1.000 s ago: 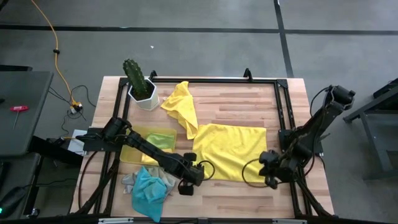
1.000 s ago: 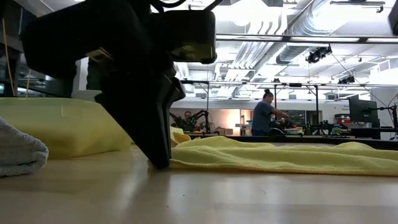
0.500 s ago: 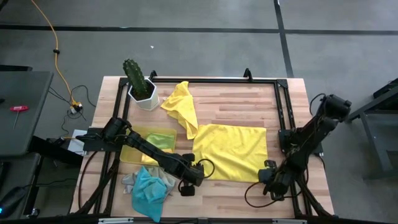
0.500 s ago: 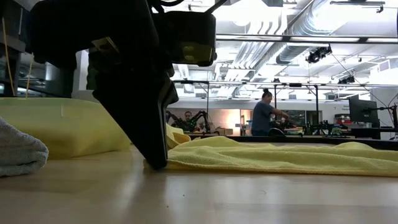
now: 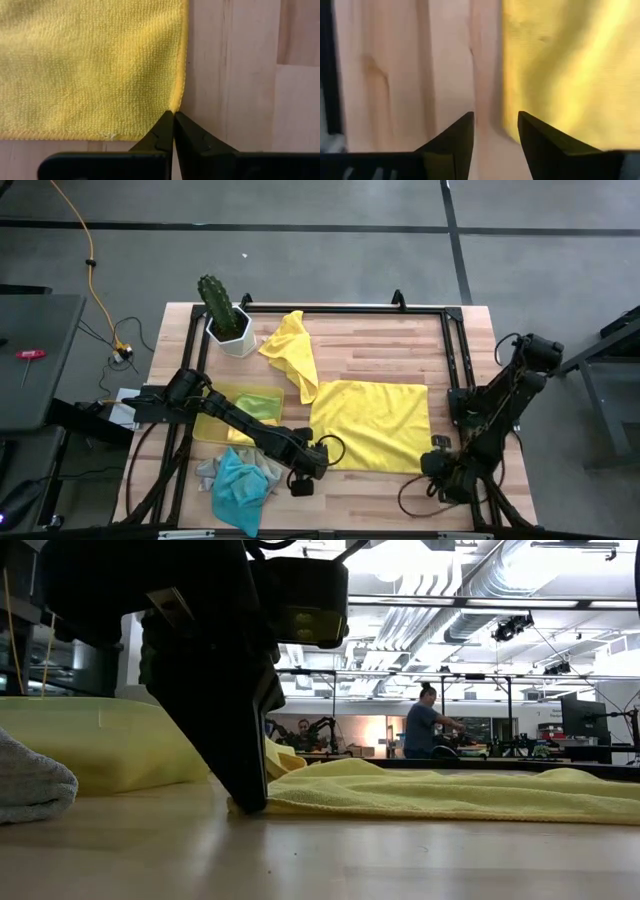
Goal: Fold microfiber towels
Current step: Fold the right yellow microfiber towel
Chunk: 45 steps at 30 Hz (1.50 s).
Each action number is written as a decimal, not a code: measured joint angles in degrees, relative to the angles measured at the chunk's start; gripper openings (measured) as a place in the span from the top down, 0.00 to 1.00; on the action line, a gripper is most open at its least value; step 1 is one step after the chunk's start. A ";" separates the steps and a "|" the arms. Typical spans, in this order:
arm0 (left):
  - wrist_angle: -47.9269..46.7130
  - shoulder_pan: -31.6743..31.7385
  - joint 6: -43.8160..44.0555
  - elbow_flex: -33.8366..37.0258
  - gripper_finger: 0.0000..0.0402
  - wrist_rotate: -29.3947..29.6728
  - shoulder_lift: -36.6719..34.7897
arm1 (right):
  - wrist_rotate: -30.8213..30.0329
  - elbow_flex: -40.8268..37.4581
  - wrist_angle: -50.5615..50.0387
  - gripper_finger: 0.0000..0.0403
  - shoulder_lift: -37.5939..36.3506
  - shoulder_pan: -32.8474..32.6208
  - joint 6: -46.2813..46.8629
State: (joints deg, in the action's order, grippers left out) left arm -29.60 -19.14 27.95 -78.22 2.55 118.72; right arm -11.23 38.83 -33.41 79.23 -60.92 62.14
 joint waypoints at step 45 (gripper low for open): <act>3.27 -4.99 24.79 0.19 1.00 -8.28 -1.55 | 3.18 3.12 2.38 1.00 4.44 -0.68 9.93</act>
State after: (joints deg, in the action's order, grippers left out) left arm -26.33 -24.13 52.74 -78.03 -5.74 117.17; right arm -8.06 41.95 -31.03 83.67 -61.60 72.07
